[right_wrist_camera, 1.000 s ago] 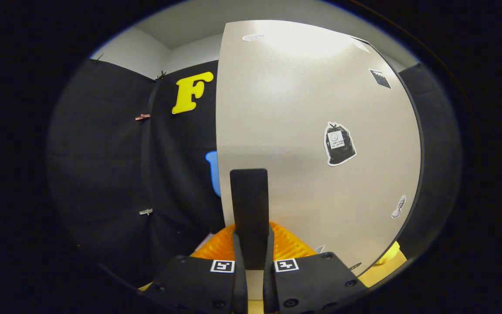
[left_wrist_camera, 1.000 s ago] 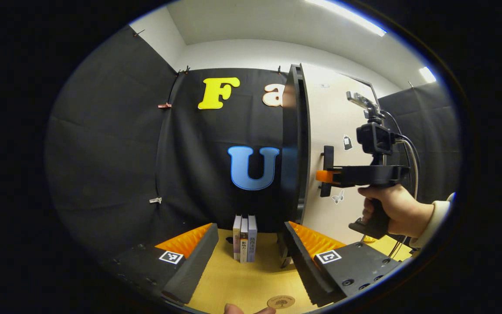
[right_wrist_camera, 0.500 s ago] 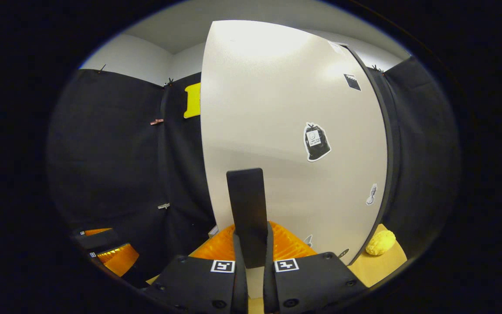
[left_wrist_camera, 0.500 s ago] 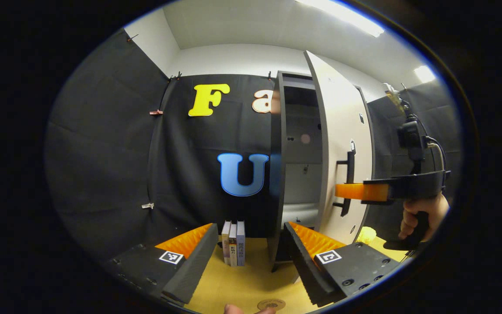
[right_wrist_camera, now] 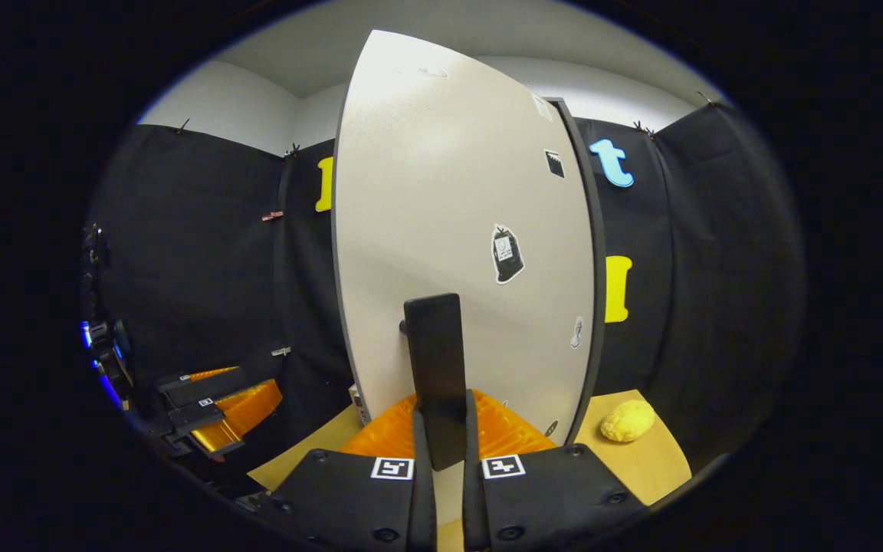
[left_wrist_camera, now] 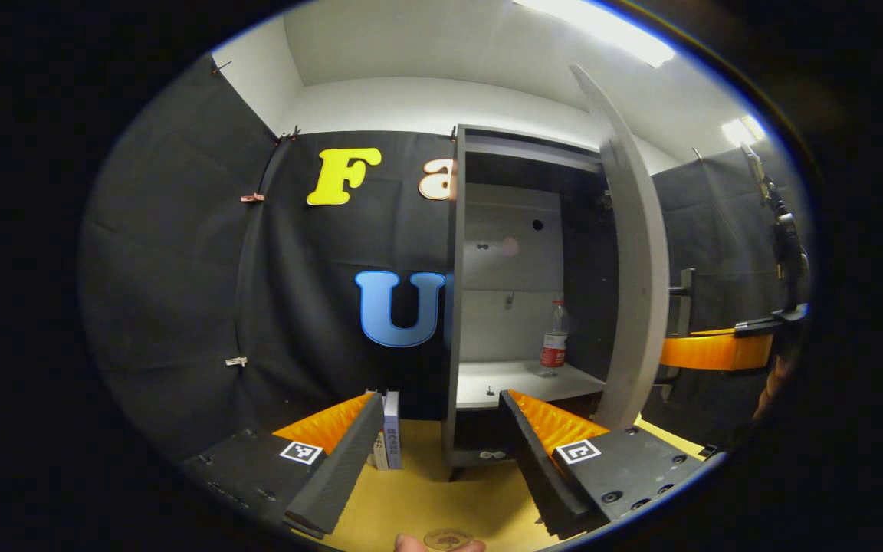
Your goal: Open the cabinet door with the right hand, grasp the bottle in the cabinet with the left hand and place it on the coaster, then close the cabinet door with the right hand.
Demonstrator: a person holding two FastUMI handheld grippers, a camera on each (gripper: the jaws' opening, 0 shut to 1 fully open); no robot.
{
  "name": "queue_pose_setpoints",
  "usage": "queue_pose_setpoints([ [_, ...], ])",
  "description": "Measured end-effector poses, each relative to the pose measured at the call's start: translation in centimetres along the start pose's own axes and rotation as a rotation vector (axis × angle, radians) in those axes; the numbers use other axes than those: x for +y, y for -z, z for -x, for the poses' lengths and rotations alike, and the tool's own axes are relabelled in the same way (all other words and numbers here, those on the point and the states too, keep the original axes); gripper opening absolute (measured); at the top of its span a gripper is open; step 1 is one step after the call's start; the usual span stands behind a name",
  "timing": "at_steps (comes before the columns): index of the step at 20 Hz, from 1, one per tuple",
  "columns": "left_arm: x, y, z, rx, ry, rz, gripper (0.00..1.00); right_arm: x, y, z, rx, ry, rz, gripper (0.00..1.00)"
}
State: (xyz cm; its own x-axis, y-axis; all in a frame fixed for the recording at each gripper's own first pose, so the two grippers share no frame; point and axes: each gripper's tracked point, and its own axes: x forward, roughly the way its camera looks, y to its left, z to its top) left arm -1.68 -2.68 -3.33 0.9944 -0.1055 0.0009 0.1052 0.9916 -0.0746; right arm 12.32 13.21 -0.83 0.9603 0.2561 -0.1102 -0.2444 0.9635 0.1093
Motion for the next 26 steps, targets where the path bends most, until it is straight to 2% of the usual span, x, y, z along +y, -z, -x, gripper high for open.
queue_pose_setpoints([
  [8, -4.8, -0.2, -2.1, -0.002, 0.081, 0.005, 0.95, -2.6, 0.0, 1.2, -0.011, 0.128, -0.014, 0.18],
  [19, -12.6, 0.1, -5.8, 0.009, 0.185, -0.020, 0.95, -5.7, 0.2, 2.7, 0.011, 0.244, 0.007, 0.16],
  [22, -14.2, -0.2, -6.7, 0.002, 0.194, -0.029, 0.92, -6.4, 0.0, 2.8, 0.005, 0.269, -0.007, 0.12],
  [23, -14.7, -0.2, -6.9, 0.002, 0.196, -0.027, 0.95, -6.4, 0.0, 2.8, 0.001, 0.271, -0.020, 0.13],
  [24, -15.2, -0.3, -7.3, 0.003, 0.197, -0.024, 0.95, -6.3, 0.0, 2.8, -0.001, 0.274, -0.030, 0.02],
  [25, -15.6, -0.2, -7.8, 0.005, 0.199, -0.021, 0.92, -6.4, 0.0, 2.8, -0.002, 0.278, -0.030, 0.12],
  [26, -16.0, -0.3, -8.1, 0.007, 0.199, -0.022, 0.92, -6.6, 0.0, 2.9, -0.003, 0.280, -0.030, 0.12],
])
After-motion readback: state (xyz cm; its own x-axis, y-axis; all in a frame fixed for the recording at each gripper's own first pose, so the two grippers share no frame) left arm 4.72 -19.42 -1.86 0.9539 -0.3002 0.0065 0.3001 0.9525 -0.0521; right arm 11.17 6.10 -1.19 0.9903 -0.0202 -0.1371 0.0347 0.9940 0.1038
